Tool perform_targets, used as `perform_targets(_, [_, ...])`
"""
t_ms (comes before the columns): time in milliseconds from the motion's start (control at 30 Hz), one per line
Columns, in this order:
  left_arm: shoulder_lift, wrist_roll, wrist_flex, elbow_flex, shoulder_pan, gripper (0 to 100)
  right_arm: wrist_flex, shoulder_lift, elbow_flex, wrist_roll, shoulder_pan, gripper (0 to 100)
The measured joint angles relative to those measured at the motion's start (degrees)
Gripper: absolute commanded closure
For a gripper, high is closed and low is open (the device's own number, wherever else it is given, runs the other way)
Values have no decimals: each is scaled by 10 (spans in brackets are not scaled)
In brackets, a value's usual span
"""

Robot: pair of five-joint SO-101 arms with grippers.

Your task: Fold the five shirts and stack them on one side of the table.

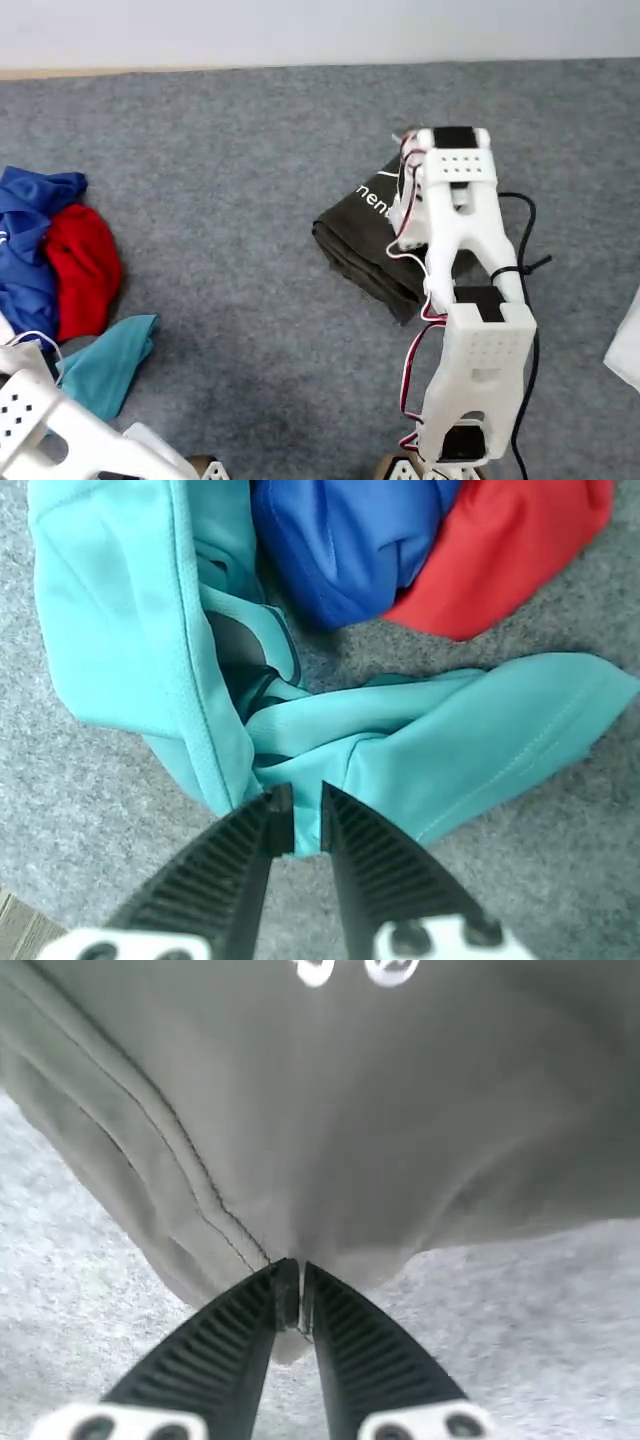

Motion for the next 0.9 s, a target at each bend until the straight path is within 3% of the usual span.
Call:
perform_targets(200, [0, 0, -2, 0, 0, 945, -51, -4, 110, -3, -4, 988])
perform_targets(600, [0, 0, -31, 33, 0, 945, -51, -170, 114, -6, -28, 988])
perform_targets(900, [0, 0, -31, 33, 0, 945, -26, -214, 115, -125, -42, 988])
